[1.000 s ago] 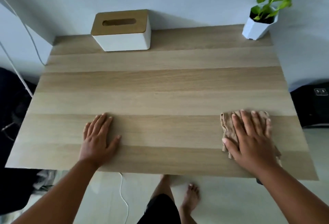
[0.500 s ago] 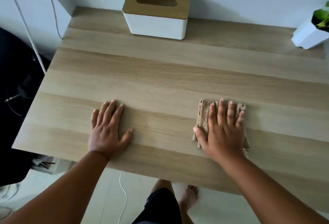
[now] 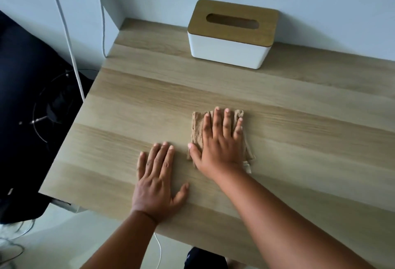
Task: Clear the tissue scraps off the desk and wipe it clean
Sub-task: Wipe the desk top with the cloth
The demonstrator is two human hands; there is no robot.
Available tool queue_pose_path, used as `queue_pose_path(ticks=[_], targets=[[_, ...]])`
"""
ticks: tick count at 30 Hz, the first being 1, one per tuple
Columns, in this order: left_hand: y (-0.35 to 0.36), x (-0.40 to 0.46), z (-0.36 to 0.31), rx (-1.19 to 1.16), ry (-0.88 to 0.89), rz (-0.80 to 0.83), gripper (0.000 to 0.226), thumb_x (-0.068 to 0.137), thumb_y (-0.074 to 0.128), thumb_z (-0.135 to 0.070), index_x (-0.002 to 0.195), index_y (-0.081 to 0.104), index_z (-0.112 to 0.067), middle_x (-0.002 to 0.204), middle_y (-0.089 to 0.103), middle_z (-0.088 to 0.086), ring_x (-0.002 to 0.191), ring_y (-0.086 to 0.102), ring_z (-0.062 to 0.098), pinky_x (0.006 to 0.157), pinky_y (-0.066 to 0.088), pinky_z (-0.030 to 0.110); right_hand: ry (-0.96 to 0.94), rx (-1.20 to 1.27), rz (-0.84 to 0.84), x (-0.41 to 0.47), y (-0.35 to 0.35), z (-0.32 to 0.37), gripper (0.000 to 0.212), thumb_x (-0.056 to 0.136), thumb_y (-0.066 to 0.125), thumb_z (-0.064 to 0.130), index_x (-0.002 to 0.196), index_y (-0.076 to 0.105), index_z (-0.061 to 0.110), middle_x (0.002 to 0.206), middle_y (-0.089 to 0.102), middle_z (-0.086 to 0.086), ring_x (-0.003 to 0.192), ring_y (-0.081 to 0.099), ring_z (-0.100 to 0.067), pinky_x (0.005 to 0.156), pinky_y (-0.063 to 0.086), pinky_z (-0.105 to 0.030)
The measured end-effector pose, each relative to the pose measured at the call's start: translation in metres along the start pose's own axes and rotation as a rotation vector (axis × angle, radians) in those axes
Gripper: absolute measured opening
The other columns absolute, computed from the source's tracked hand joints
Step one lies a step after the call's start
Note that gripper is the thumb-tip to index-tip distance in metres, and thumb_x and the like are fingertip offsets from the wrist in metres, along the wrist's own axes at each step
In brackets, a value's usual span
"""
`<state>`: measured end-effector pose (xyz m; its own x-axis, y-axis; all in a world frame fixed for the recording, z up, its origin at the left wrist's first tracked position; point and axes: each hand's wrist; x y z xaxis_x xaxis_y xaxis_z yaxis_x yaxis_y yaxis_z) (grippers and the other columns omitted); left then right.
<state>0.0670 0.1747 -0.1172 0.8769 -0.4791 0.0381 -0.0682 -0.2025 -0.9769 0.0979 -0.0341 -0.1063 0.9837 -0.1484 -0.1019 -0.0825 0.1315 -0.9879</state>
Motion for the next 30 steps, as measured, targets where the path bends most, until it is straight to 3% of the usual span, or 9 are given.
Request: queue_pose_path(ticks=[5, 10, 20, 27, 30], targets=[[0.001, 0.0, 0.002, 0.014, 0.012, 0.02, 0.098, 0.087, 0.053, -0.066, 0.162, 0.025, -0.008, 0.171, 0.02, 0.008, 0.159, 0.014, 0.029, 0.124, 0.019, 0.063, -0.023, 0.02, 0.0, 0.05, -0.002, 0.019, 0.095, 0.085, 0.039, 0.069, 0.158, 0.035, 0.009, 0.168, 0.017, -0.024, 0.156, 0.006, -0.047, 0.12, 0.002, -0.071], [0.001, 0.0, 0.002, 0.023, 0.022, 0.024, 0.095, 0.088, 0.052, -0.067, 0.161, 0.03, -0.01, 0.171, 0.02, 0.008, 0.159, 0.014, 0.029, 0.124, 0.017, 0.063, -0.076, 0.034, -0.004, 0.042, -0.004, -0.001, 0.093, 0.088, 0.032, 0.071, 0.161, 0.027, 0.013, 0.171, 0.013, -0.016, 0.159, 0.004, -0.039, 0.123, 0.003, -0.064], [0.0, 0.001, 0.001, 0.027, -0.001, 0.037, 0.093, 0.087, 0.049, -0.068, 0.161, 0.031, -0.015, 0.17, 0.023, 0.008, 0.159, 0.014, 0.027, 0.124, 0.017, 0.061, -0.037, -0.047, -0.043, -0.054, -0.009, -0.127, 0.088, 0.093, 0.041, 0.069, 0.16, 0.031, 0.013, 0.17, 0.019, -0.015, 0.158, 0.011, -0.039, 0.125, 0.013, -0.061], [-0.002, 0.001, -0.002, 0.017, -0.014, 0.037, 0.092, 0.085, 0.049, -0.068, 0.159, 0.035, -0.013, 0.169, 0.026, 0.009, 0.159, 0.015, 0.027, 0.125, 0.016, 0.06, 0.269, -0.11, -0.042, -0.162, -0.026, -0.279, 0.087, 0.092, 0.037, 0.064, 0.158, 0.035, 0.008, 0.169, 0.022, -0.017, 0.156, 0.017, -0.043, 0.123, 0.02, -0.063], [-0.004, 0.002, -0.005, 0.011, -0.017, 0.042, 0.093, 0.085, 0.048, -0.067, 0.158, 0.036, -0.012, 0.168, 0.027, 0.011, 0.159, 0.016, 0.029, 0.124, 0.016, 0.061, 0.42, -0.116, -0.003, -0.186, -0.029, -0.31, 0.089, 0.091, 0.033, 0.064, 0.158, 0.033, 0.006, 0.169, 0.021, -0.02, 0.154, 0.016, -0.046, 0.119, 0.024, -0.067]])
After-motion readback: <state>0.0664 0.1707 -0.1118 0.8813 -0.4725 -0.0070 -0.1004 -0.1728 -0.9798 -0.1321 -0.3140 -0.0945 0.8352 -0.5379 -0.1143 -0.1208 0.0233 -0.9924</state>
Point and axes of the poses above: each hand's wrist, its own x-axis towards the middle knuckle, its own y-axis out of the palm, z = x × y
